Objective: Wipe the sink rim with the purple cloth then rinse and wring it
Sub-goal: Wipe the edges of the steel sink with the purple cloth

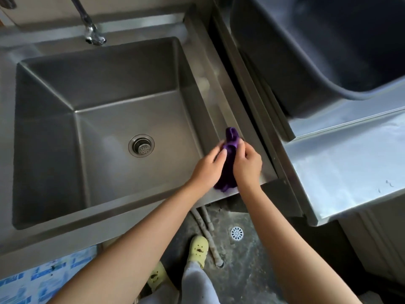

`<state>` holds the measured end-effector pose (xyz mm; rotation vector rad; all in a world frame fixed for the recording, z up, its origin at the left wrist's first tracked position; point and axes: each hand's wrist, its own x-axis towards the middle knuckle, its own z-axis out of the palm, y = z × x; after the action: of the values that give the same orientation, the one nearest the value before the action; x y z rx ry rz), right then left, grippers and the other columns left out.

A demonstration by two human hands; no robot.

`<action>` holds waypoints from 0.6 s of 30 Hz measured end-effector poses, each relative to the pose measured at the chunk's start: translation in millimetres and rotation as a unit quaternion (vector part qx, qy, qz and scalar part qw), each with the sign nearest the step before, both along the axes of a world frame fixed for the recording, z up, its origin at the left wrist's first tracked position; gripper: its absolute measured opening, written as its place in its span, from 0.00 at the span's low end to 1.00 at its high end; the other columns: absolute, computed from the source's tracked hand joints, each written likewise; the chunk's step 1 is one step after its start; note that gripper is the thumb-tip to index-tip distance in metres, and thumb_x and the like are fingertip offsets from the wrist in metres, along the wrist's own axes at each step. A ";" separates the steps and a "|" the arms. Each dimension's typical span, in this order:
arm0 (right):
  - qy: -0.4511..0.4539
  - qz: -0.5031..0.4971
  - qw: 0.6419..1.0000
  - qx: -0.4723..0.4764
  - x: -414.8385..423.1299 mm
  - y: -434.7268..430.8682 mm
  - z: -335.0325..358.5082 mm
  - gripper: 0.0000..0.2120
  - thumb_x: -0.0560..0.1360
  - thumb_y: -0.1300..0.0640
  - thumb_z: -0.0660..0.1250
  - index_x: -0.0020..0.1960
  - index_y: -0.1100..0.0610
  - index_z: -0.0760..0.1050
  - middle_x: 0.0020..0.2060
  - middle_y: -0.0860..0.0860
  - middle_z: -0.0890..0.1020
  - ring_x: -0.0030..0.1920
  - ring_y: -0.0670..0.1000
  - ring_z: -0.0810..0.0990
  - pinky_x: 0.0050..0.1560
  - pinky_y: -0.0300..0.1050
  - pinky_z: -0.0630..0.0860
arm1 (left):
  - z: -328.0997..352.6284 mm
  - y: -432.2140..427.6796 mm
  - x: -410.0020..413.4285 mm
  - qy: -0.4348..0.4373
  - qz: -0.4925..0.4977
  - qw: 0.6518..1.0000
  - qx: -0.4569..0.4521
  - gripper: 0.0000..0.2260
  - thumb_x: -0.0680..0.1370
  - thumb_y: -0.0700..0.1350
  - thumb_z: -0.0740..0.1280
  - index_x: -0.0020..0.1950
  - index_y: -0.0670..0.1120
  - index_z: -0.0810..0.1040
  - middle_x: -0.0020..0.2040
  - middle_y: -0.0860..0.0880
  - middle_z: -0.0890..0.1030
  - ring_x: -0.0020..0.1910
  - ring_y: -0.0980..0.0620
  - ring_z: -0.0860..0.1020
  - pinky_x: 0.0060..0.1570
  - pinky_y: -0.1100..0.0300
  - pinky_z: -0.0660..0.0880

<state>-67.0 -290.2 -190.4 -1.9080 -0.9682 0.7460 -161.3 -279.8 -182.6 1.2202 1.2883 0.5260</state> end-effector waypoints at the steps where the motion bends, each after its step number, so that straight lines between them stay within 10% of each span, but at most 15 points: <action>1: 0.099 0.011 0.995 0.002 -2.8 2.8 3.2 0.15 0.81 0.54 0.54 0.50 0.54 0.79 0.45 0.50 0.83 0.44 0.41 0.79 0.48 0.39 0.71 | 1.2 4.9 6.5 -0.047 0.028 0.998 -0.025 0.18 0.80 0.50 0.57 0.71 0.56 0.66 0.68 0.50 0.73 0.66 0.51 0.71 0.66 0.57 0.66; 3: 0.163 0.070 0.984 0.004 -5.6 4.4 5.0 0.17 0.81 0.50 0.53 0.63 0.52 0.75 0.59 0.50 0.80 0.60 0.43 0.76 0.64 0.43 0.71 | 1.6 15.2 11.7 -0.117 0.079 0.989 -0.046 0.17 0.80 0.48 0.58 0.69 0.58 0.67 0.64 0.54 0.75 0.62 0.55 0.73 0.62 0.61 0.68; 9: -0.273 0.205 0.938 -0.052 27.4 -5.0 -29.5 0.29 0.78 0.46 0.44 0.75 0.60 0.56 0.75 0.58 0.58 0.76 0.57 0.53 0.75 0.52 0.51 | -21.6 47.8 13.1 0.128 0.001 0.968 0.215 0.18 0.76 0.40 0.64 0.66 0.44 0.73 0.62 0.45 0.78 0.59 0.45 0.75 0.58 0.66 0.66; 13: -0.259 0.208 0.940 -0.074 43.5 0.8 -39.0 0.26 0.80 0.53 0.53 0.74 0.62 0.54 0.76 0.58 0.54 0.76 0.56 0.50 0.76 0.49 0.49 | -54.8 43.0 17.6 0.259 -0.145 0.869 0.396 0.19 0.74 0.40 0.59 0.62 0.50 0.78 0.63 0.48 0.78 0.51 0.38 0.74 0.55 0.51 0.75; 18: -0.289 0.175 0.941 -0.035 40.2 13.7 -38.1 0.20 0.79 0.58 0.58 0.69 0.64 0.65 0.73 0.60 0.62 0.74 0.58 0.58 0.72 0.49 0.58 | -64.6 57.7 17.2 0.272 -0.124 0.855 0.424 0.18 0.73 0.42 0.56 0.56 0.52 0.81 0.62 0.51 0.79 0.49 0.41 0.75 0.49 0.52 0.78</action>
<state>-26.8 -276.5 -228.6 -2.0885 -1.6962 0.4103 -144.0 -222.1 -247.2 2.3787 1.3568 0.6041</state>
